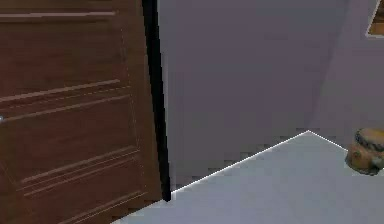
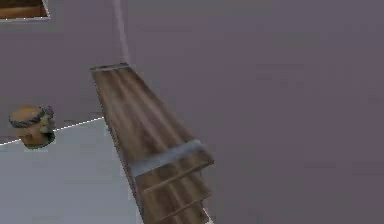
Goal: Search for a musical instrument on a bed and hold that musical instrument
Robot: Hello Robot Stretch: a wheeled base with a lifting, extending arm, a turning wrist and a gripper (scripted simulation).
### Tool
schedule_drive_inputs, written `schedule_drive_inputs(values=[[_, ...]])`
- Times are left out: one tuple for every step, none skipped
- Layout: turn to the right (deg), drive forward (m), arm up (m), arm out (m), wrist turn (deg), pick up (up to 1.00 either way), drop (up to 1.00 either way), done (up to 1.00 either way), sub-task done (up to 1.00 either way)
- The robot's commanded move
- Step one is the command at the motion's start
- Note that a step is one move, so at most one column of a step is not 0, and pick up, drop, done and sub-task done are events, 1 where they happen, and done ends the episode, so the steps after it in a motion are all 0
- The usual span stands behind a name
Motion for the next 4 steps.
schedule_drive_inputs(values=[[-45.0,0.00,0.00,0.00,0.0,0.00,0.00,0.00,0.00],[-45.0,0.00,0.00,0.00,0.0,0.00,0.00,0.00,0.00],[-27.0,0.00,0.00,0.00,0.0,0.00,0.00,0.00,0.00],[0.0,1.00,0.00,0.00,0.0,0.00,0.00,0.00,0.00]])
